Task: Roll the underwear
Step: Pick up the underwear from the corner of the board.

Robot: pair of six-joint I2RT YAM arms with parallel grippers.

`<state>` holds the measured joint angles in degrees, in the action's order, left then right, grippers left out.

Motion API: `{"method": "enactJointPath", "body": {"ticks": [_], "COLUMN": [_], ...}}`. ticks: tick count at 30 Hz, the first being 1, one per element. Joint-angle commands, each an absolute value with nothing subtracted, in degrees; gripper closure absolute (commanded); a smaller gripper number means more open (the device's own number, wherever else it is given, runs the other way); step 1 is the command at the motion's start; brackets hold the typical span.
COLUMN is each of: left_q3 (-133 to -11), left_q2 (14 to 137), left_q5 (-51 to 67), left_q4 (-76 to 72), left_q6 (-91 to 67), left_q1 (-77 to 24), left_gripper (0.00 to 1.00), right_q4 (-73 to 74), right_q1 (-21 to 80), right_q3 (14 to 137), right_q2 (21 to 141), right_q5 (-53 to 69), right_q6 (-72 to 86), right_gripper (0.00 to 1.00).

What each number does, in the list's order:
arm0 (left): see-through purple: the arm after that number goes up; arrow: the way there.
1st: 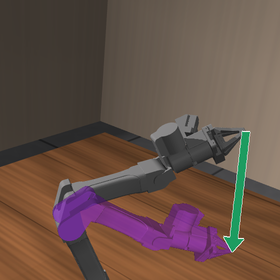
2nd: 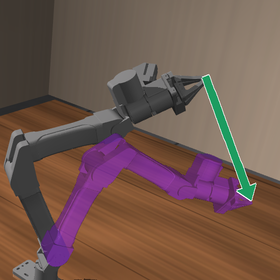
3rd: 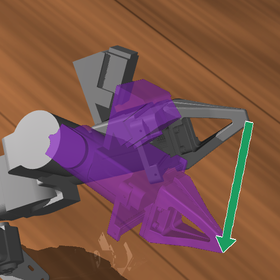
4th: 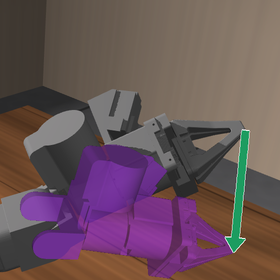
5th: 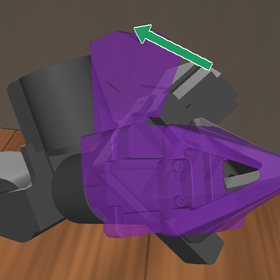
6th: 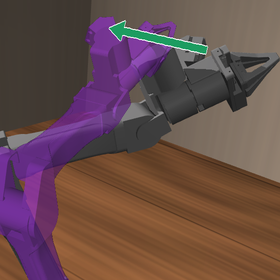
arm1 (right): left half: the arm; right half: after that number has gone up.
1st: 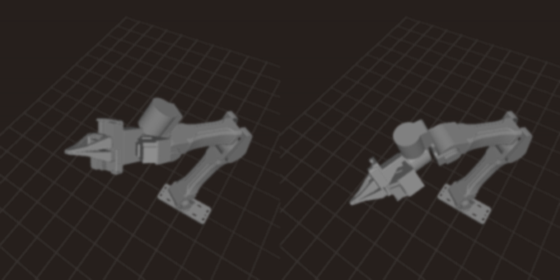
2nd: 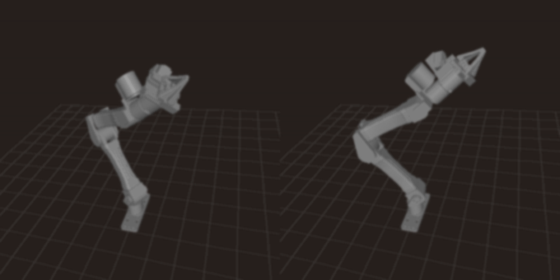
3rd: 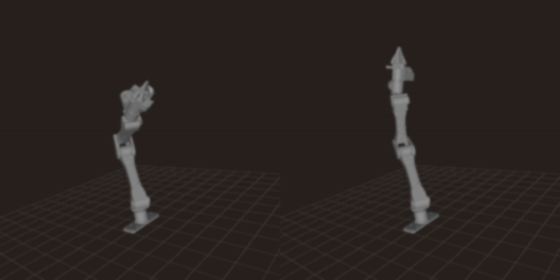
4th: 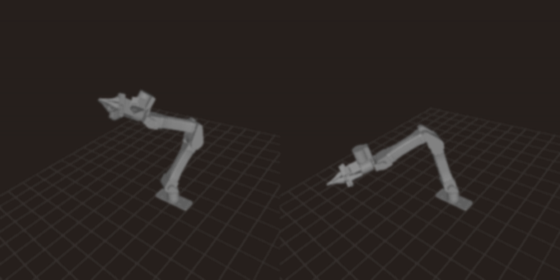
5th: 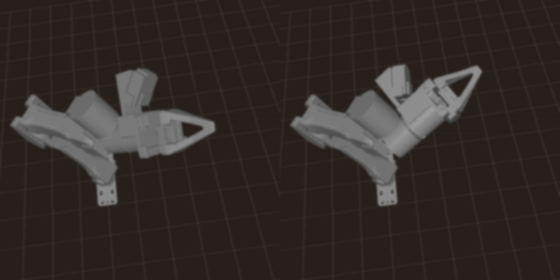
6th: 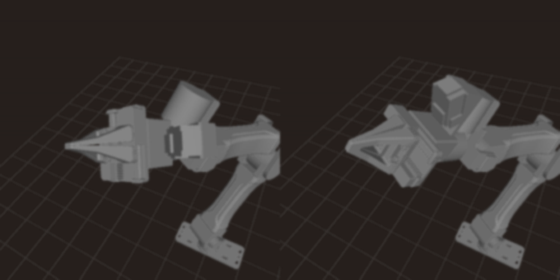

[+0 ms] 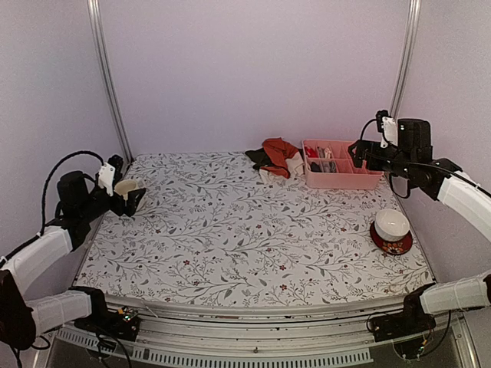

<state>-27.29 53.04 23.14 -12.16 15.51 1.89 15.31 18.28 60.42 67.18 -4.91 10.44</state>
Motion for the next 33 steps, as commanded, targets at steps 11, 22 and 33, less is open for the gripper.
{"method": "enactJointPath", "body": {"ticks": [11,22,33], "left_q3": [-31.2,-30.5,-27.3], "left_q2": [59.0,60.6,60.7], "left_q5": [24.8,27.4,30.9], "left_q4": [-14.3,-17.4,-22.7], "left_q6": [10.3,9.5,10.0], "left_q1": [1.3,1.0,0.9], "left_gripper": [0.02,0.01,0.01], "right_q4": [-11.2,9.1,16.1], "right_q1": [6.9,25.7,34.1], "right_q3": [47.4,78.9,124.7], "right_q2": [62.5,98.7,143.0], "right_q5": [30.3,9.9,-11.5], "right_q6": [27.1,11.4,-3.6], "right_gripper": [0.01,0.01,0.01]}}
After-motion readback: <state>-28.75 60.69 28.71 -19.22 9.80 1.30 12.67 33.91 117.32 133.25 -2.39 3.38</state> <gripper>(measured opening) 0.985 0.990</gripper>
